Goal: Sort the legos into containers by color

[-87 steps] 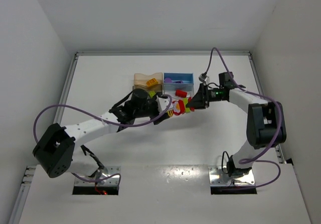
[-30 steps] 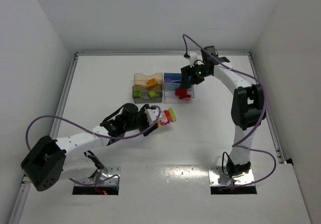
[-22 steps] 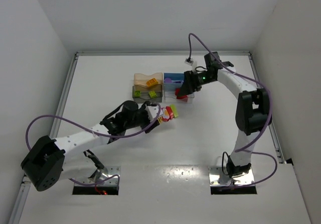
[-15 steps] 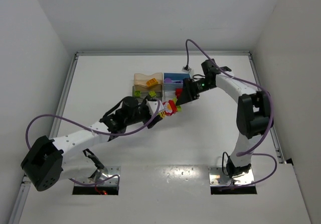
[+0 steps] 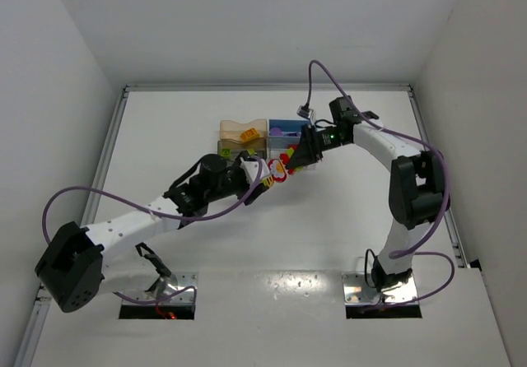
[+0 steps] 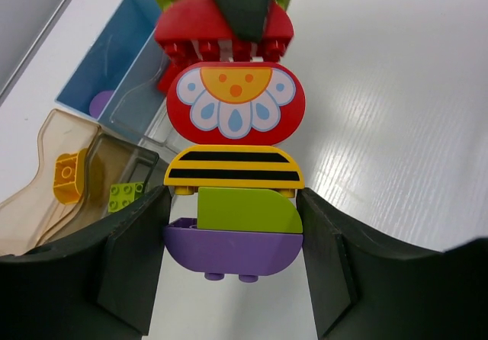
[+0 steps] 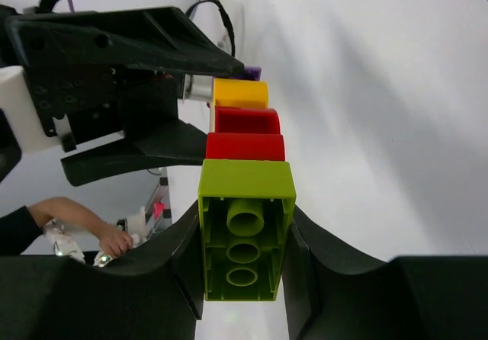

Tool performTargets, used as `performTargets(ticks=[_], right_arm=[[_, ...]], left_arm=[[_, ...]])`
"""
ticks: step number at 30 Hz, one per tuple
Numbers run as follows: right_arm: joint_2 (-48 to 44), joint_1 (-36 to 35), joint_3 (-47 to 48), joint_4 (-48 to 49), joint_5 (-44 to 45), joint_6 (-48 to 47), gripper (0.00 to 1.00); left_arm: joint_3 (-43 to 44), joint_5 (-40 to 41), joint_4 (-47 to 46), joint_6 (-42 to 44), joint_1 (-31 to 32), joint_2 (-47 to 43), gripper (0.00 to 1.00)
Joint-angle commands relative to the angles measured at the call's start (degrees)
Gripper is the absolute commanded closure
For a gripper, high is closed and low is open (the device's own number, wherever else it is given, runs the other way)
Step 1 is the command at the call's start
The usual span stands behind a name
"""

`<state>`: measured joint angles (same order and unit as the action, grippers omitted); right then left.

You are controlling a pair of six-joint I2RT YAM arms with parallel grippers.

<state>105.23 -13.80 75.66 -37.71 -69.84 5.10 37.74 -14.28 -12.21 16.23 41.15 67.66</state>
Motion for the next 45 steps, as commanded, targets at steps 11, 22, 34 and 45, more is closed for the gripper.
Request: performTargets(ticks=[11, 22, 34, 45], right_arm=[[-7.6, 6.8, -2.6, 1.5, -1.9, -2.9, 1.0], [-14.3, 6.2, -3.8, -12.0, 6.4, -20.7, 1.0], [-19.4, 6.2, -7.5, -15.9, 5.6, -26.7, 1.0], [-18.8, 1.1, -6.9, -17.7, -6.4, -31.3, 1.0]], left_arm=[[-6.2, -3.0, 7.5, -2.0, -0.4, -3.9, 0.83], [-1.6, -3.1, 15.2, -5.5, -0.4, 7.9, 0.6], [-1.9, -22.8, 9.2, -11.9, -5.6, 4.0, 0.08], [9.4, -45.8, -14.1, -46.1, -9.3, 8.7, 0.07]])
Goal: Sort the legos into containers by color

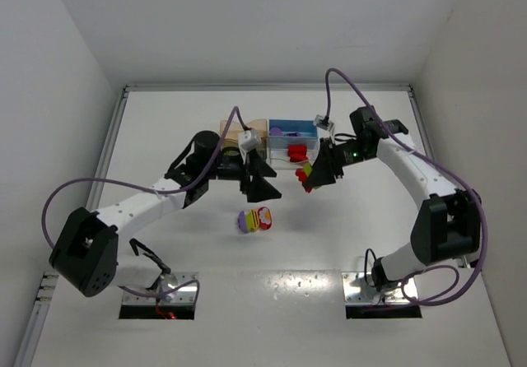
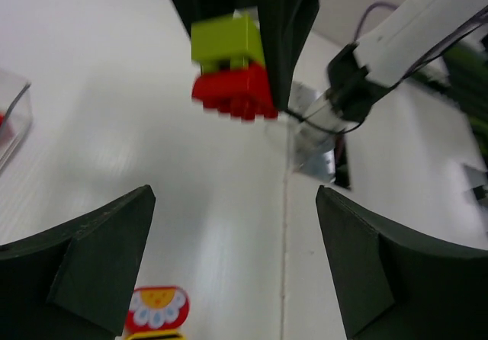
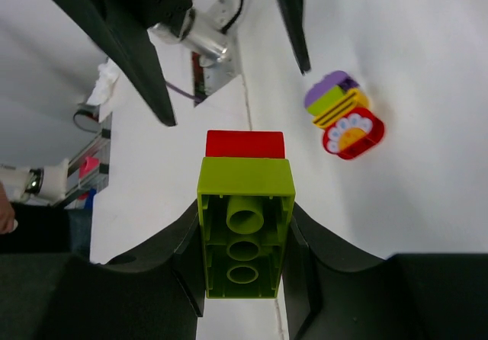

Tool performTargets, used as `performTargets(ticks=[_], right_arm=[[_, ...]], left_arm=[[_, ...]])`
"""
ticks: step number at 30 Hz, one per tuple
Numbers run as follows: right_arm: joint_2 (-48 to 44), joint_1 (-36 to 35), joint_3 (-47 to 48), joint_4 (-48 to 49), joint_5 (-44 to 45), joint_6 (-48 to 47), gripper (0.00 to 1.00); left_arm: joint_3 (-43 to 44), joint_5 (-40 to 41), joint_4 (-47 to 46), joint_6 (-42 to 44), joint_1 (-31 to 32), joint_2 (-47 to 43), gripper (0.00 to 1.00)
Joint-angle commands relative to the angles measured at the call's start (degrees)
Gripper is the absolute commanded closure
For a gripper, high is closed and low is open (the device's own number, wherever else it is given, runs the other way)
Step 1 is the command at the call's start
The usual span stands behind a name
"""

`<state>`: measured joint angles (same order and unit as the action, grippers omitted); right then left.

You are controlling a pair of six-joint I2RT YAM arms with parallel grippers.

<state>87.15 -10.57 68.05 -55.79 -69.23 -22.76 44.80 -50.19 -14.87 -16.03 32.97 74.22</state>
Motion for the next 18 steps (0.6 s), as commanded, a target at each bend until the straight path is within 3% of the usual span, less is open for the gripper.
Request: performTargets(ticks=[1, 4, 18], right_arm=[[-0.8, -2.8, 0.7, 0.4, -7.1, -3.4, 1.0], [0.9, -4.6, 2.1, 0.9, -7.6, -3.4, 1.0], [3.2, -8.7, 6.3, 2.4, -7.6, -1.2, 1.0]], left_arm=[[3.1, -10.7, -15.8, -15.9, -1.2, 3.7, 0.07], [4.4, -11.8, -22.6, -23.7, -1.2, 5.4, 0.1], [8.5, -12.3, -23.3, -23.7, -1.7, 9.6, 0.11]])
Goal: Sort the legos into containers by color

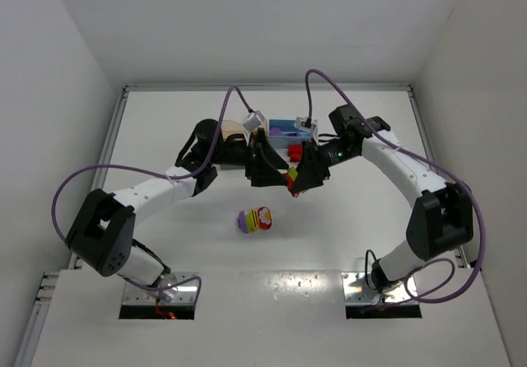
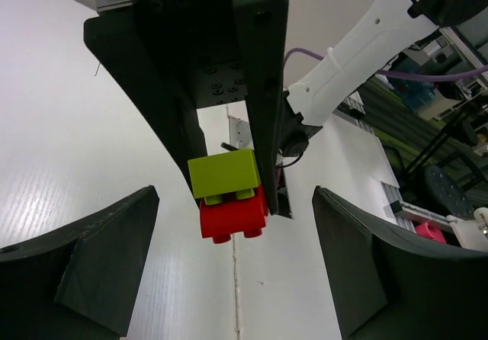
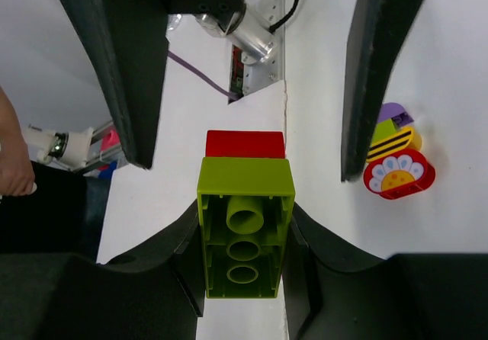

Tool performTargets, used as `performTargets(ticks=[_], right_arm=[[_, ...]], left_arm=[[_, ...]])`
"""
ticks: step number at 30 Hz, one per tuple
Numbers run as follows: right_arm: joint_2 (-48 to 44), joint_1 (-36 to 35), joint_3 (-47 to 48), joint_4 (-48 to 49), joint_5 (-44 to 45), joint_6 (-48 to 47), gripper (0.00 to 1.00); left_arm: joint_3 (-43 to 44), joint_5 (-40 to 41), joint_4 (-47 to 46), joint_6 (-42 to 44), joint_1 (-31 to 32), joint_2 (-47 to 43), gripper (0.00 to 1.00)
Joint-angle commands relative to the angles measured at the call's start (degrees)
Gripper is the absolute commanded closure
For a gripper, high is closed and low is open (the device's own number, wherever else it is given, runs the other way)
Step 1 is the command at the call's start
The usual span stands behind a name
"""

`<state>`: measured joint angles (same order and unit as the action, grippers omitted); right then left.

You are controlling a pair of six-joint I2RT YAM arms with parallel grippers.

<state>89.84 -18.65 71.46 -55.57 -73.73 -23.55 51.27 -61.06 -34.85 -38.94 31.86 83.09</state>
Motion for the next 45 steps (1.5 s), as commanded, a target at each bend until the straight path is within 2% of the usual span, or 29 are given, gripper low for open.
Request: performTargets(ticks=[1, 7, 10, 13, 14, 16, 17, 18, 20, 22, 26, 30, 31, 39, 45], right_arm=[[0.5, -1.2, 3.6, 2.7, -3.1, -0.4, 1.0], [1.0, -1.2, 4.7, 3.3, -3.1, 0.6, 1.0], [1.0, -1.2, 4.7, 3.3, -3.1, 0.6, 1.0], [1.0, -1.7, 4.7, 3.3, -2.6, 1.1, 1.0], [1.0, -1.7, 4.7, 3.3, -2.6, 1.1, 1.0], [1.0, -1.7, 4.7, 3.3, -1.9, 1.1, 0.99], [1.0, -1.7, 4.7, 3.3, -1.9, 1.1, 0.96], [0.5, -1.7, 4.1, 3.3, -1.3, 1.1, 0.92], [0.5, -1.7, 4.1, 3.3, -0.7, 1.1, 0.7], [0.0, -1.7, 4.1, 2.7, -0.1, 1.1, 0.5], [-1.2, -1.1, 2.5, 2.7, 0.6, 1.8, 0.42], [-2.5, -0.1, 2.0, 2.7, 0.6, 2.3, 0.39], [-2.5, -0.1, 1.4, 3.3, 0.6, 2.8, 0.4], [-2.5, 1.7, 0.9, 5.6, -1.1, 6.0, 0.7], [-2.5, 2.7, 0.4, 8.2, -1.6, 9.1, 0.71]], left_arm=[[2.0, -1.4, -3.3, -0.8, -0.6, 0.8, 0.12], [2.0, -2.0, -2.2, -0.8, -0.6, 1.8, 0.21], [2.0, -2.0, -1.1, 0.5, -0.6, 1.8, 0.29], [2.5, -2.0, -1.1, 0.5, -1.1, 2.3, 0.42], [2.5, -2.5, -1.1, 0.5, -1.1, 2.3, 0.51], [2.5, -2.5, -1.7, -0.5, -1.1, 2.9, 0.61], [2.5, -2.5, -2.5, -0.5, -1.1, 2.9, 0.74], [2.5, -2.5, -3.0, -1.0, -1.1, 2.9, 0.8], [2.5, -2.5, -3.0, -1.1, -1.6, 2.9, 0.92], [1.3, -2.5, -3.0, -1.1, -1.6, 2.9, 0.93], [0.0, -2.5, -3.0, -0.4, -2.2, 1.6, 0.94], [0.0, -3.0, -1.2, 1.0, -2.8, 1.1, 0.96], [0.0, -3.0, -0.6, 1.0, -2.8, 0.6, 0.96], [0.0, -3.0, 1.8, 3.1, -2.8, 0.1, 0.96], [-0.6, -3.0, 4.4, 4.9, -2.8, -0.5, 0.96]])
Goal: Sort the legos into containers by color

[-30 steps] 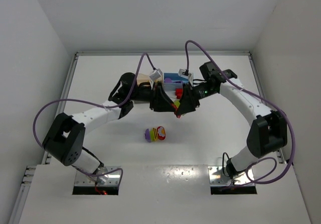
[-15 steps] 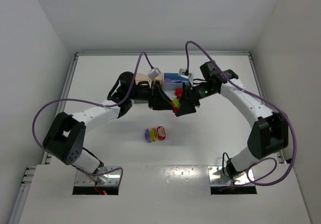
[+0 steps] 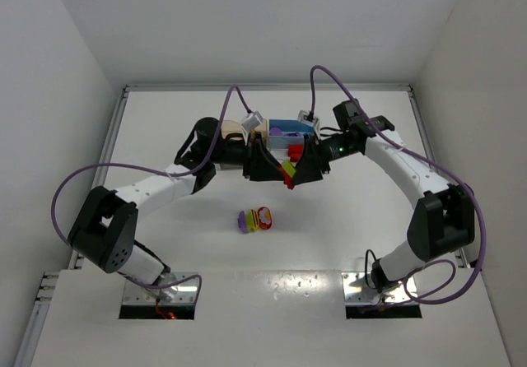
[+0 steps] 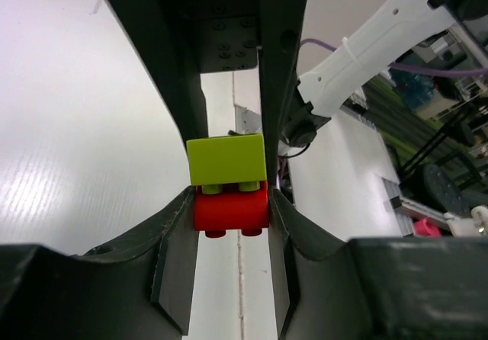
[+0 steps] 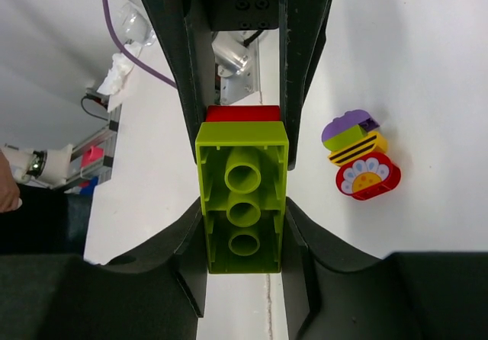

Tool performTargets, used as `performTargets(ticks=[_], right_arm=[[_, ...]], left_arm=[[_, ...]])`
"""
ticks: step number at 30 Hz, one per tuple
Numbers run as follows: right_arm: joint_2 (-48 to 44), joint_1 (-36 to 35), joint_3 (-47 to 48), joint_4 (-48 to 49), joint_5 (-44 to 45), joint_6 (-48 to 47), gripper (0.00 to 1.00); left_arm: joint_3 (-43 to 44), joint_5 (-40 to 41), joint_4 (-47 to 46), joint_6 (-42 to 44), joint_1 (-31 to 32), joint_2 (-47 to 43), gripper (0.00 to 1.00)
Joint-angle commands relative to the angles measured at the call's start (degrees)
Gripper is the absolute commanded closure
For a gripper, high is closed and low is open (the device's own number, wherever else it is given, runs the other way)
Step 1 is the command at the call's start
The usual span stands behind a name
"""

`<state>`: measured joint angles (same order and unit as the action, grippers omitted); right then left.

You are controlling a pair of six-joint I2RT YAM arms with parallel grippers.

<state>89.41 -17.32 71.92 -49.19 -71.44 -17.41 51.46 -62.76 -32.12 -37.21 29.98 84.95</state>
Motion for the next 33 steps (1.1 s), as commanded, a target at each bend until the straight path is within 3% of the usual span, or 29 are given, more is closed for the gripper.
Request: performTargets(ticks=[1, 6, 11, 13, 21, 29, 33], right_arm=[[-2.0, 1.9, -0.1, 1.8, -3.9, 3.8, 0.58], [-2.0, 1.9, -0.6, 3.7, -3.9, 5.6, 0.44], [-2.0, 2.5, -0.6, 4.8, -4.5, 7.1, 0.55], [-2.0, 2.5, -0.6, 4.8, -4.5, 7.1, 0.55], [-1.5, 1.9, -0.1, 4.8, -4.5, 7.1, 0.43], [-0.5, 1.3, 0.4, 5.3, -3.3, 7.1, 0.4], [0.1, 1.3, 0.9, 5.9, -3.3, 7.1, 0.58]], left_arm=[[-0.7, -1.3, 1.7, 4.0, -0.9, -2.3, 0.96], [-0.7, -1.3, 2.9, 5.2, -0.9, -2.3, 0.96], [-0.7, -1.3, 2.9, 5.2, -0.9, -2.3, 0.96], [-0.7, -1.3, 2.9, 5.2, -0.9, -2.3, 0.96], [-0.2, -1.3, 2.9, 5.2, -0.9, -2.3, 0.96], [0.3, -1.3, 1.8, 4.2, -0.9, -2.3, 0.96], [0.3, -1.3, 0.7, 3.0, -0.9, -1.8, 0.96]])
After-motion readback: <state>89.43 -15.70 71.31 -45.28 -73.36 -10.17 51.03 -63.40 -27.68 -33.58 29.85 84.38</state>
